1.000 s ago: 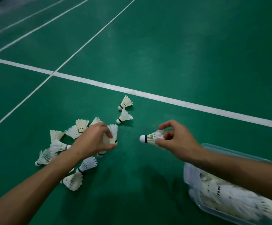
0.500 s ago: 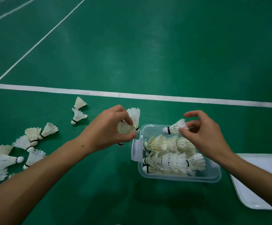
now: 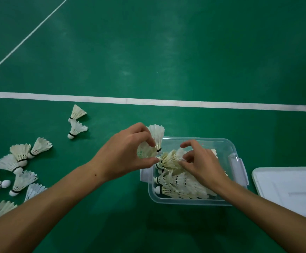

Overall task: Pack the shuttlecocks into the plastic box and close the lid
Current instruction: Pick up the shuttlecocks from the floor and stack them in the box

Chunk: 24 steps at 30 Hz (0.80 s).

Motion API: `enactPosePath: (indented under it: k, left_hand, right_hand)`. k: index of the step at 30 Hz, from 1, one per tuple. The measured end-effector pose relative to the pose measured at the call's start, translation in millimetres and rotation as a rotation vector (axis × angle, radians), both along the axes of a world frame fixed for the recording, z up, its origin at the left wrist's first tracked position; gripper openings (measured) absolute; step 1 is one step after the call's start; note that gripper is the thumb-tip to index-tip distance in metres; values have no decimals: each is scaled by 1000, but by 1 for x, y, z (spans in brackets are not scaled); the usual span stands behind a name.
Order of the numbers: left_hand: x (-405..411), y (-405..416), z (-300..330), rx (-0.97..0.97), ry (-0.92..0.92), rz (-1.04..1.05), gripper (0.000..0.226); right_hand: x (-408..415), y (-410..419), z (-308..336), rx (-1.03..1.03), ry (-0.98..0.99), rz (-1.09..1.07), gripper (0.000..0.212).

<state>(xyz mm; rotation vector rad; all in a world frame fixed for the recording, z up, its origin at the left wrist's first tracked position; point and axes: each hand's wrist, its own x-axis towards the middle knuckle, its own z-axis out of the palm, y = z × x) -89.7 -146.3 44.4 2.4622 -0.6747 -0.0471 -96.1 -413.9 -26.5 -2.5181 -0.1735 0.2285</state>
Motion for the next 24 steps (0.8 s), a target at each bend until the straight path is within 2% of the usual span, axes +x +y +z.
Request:
enactPosePath:
  k: [6,9,12,15,19,24]
  left_hand:
    - [11,-22,6,81,29,-132,38]
    - [18,-32,12,133,27,-177,36]
    - [27,-43,18,214,29,-233,37]
    - [35,-55,22,261,70,-289,39]
    - [42,-63,23,245,111,-341,38]
    - [43,-59,20,138,148,-306,37]
  right_hand:
    - [-2,-14,12,100,134,15,56]
    - [-7,-31,39,61,30,17,51]
    - [-9,-41,68,179,-125,-7,47]
    - [-5,-35,85,272,-215,65,52]
    - [5,-27,77,149,-207,214,56]
    - [8,-28,65,-35,-331,217,47]
